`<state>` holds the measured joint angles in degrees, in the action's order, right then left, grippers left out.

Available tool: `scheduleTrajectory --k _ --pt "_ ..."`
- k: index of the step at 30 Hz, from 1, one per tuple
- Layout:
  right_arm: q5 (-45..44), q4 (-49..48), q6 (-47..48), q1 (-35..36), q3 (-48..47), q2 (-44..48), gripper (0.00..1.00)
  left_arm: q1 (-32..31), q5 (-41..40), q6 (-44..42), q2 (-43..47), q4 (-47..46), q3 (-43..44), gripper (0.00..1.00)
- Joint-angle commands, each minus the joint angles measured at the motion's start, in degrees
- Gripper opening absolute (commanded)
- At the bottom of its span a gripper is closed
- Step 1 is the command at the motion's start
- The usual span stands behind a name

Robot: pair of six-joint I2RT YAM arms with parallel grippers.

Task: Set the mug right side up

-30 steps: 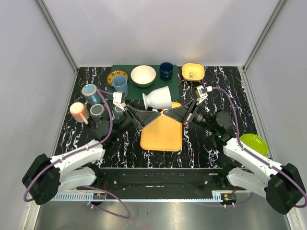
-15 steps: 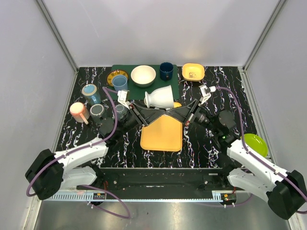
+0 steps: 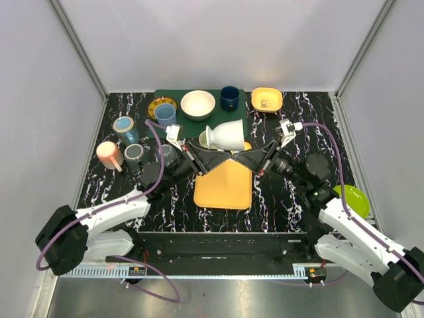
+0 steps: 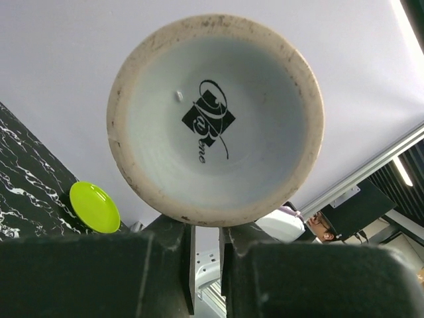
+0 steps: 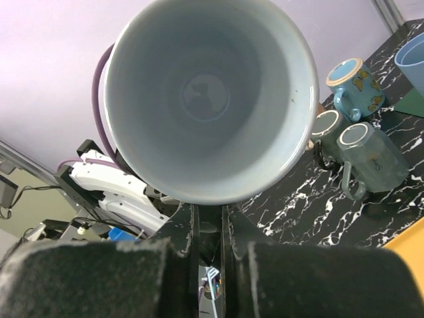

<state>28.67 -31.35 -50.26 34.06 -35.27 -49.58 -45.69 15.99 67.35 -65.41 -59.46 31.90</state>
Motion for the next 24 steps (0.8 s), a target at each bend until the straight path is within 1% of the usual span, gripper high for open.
scheduleTrajectory --k 1,2,3,6,9,11,12,14,15,16,17,18,19,20,21,22,23,24 --pt "4.7 9.9 7.1 0.7 -1.0 1.9 0.0 0.3 -3.2 -0.4 1.1 -8.6 3.0 0.0" --pt "4.9 10.7 8.3 0.7 -1.3 2.4 0.03 0.2 -3.4 -0.9 1.4 -8.4 2.9 0.0" --pt "5.0 12.4 8.9 0.7 -1.5 2.6 0.11 0.1 -3.9 -1.4 1.6 -8.2 2.6 0.0" --pt "4.7 15.7 10.7 0.7 -2.4 3.8 0.39 -0.4 -4.4 -4.5 3.5 -4.1 2.9 0.0" --pt "3.1 17.5 11.1 0.7 -2.9 5.5 0.56 -1.2 -4.8 -8.6 5.9 1.0 3.3 0.0" --pt "1.9 20.5 12.1 0.8 -4.0 6.5 0.6 -1.2 -5.6 -11.5 8.2 3.6 3.0 0.0" --pt "1.7 21.4 12.7 0.7 -4.5 7.0 0.61 -1.2 -6.1 -12.5 9.1 6.5 2.8 0.0" --pt "0.7 24.6 14.4 0.7 -5.6 7.8 0.63 -1.2 -7.3 -15.6 12.3 9.1 2.1 0.0" --pt "0.1 26.1 15.0 0.7 -6.0 8.0 0.63 -1.2 -8.3 -17.4 13.8 15.3 2.3 0.0" --pt "-0.8 27.9 16.4 0.7 -7.2 8.6 0.63 -1.2 -9.6 -19.2 17.2 20.0 2.8 0.0" --pt "-3.3 32.9 17.3 0.7 -7.8 9.1 0.64 -1.2 -12.7 -22.9 19.1 24.7 3.8 0.0" --pt "-5.0 35.5 18.1 0.7 -8.5 9.6 0.64 -1.3 -15.0 -24.8 21.1 36.0 4.5 0.0" --pt "-6.6 37.7 19.9 0.7 -9.5 10.8 0.64 -1.3 -17.9 -26.6 24.9 42.1 5.2 0.0" --pt "-9.2 41.9 20.9 0.7 -9.8 11.5 0.64 -1.4 -23.8 -29.5 26.6 48.3 6.6 0.0" --pt "-10.5 43.7 21.9 0.8 -10.1 12.1 0.64 -1.4 -26.9 -30.7 28.3 59.3 7.2 0.0" --pt "-11.8 45.2 23.5 0.7 -10.3 13.0 0.64 -1.5 -30.0 -31.2 31.1 65.8 7.7 0.0" --pt "-13.7 47.9 24.3 0.7 -10.4 13.3 0.64 -1.4 -35.4 -31.6 32.3 71.3 8.7 0.0" --pt "-14.6 48.8 24.9 0.7 -10.3 13.5 0.64 -1.5 -37.9 -31.7 33.1 81.0 9.1 0.0"
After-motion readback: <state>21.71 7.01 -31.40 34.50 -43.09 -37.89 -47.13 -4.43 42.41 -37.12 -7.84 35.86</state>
